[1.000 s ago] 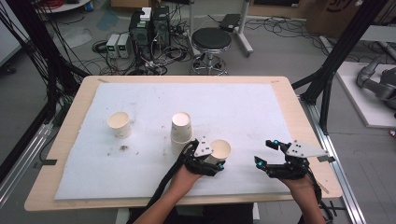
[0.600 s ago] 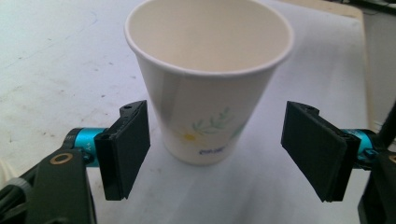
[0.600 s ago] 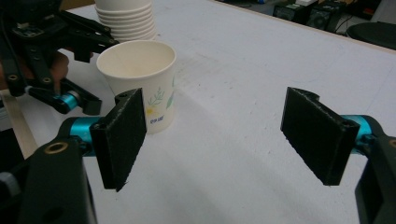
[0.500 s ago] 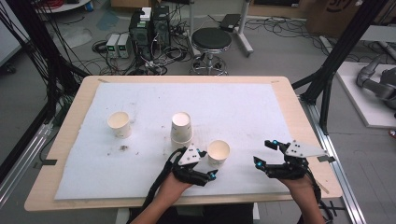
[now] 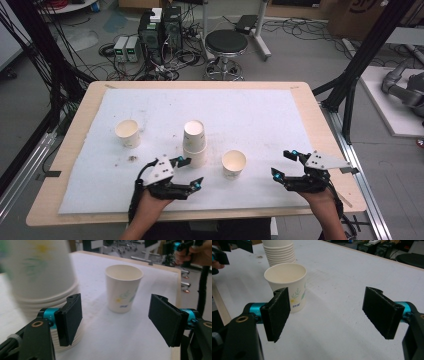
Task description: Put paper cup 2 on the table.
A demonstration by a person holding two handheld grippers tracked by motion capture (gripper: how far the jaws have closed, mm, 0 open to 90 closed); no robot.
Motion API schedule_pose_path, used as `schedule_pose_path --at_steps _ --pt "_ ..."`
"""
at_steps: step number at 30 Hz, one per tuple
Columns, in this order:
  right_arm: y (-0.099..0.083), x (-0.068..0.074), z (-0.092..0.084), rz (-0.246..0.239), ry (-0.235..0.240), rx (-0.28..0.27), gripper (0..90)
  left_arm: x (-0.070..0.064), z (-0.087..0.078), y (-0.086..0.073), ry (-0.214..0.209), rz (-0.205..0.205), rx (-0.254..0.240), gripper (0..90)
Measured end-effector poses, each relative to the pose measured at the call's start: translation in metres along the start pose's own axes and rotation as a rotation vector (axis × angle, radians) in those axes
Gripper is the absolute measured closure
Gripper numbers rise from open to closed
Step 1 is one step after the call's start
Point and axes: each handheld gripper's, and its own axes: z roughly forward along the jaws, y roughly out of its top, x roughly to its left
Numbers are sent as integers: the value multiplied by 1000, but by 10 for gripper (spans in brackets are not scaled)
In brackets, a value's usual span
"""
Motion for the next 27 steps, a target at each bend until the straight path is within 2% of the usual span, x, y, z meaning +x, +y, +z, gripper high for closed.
schedule_pose_path --at_steps 5,10,13,17,27 --pt "-3 -2 0 8 -12 3 230 23 -34 -2 96 -40 -75 284" --pt "-2 -3 -2 -20 -51 16 221 46 -62 -4 193 -56 -108 276" --pt "-3 -4 -2 -14 -56 15 220 54 -73 -6 233 -53 -123 244" --pt "-5 -6 -5 3 -61 2 216 59 -83 -8 262 -58 -133 194" --pt "-9 -4 -14 24 -91 -2 216 60 -94 -14 268 -62 -150 190"
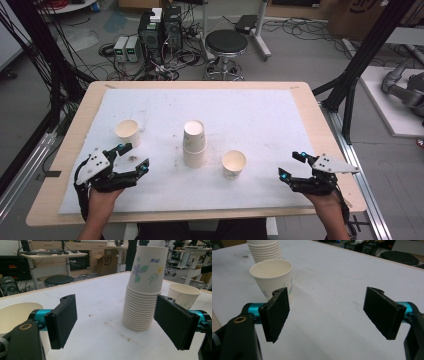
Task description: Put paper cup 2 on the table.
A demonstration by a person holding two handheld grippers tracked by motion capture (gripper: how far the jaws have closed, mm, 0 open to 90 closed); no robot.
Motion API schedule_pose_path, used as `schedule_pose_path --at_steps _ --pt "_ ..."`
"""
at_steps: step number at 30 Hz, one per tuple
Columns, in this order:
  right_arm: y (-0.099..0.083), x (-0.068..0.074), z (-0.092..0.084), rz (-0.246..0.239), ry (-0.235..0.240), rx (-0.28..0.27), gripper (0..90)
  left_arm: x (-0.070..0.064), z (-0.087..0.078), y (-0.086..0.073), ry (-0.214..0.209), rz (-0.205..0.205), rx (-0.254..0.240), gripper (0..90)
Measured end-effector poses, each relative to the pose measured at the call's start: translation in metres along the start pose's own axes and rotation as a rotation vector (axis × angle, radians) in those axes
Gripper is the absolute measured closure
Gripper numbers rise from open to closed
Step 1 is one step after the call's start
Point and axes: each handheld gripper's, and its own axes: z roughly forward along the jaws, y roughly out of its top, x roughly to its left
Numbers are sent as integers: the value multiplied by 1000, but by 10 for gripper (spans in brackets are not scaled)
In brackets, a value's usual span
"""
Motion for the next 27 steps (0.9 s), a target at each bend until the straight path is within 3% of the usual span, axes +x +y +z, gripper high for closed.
schedule_pose_path --at_steps 27 --pt "0 4 2 0 0 2 216 2 0 -3 9 6 2 191"
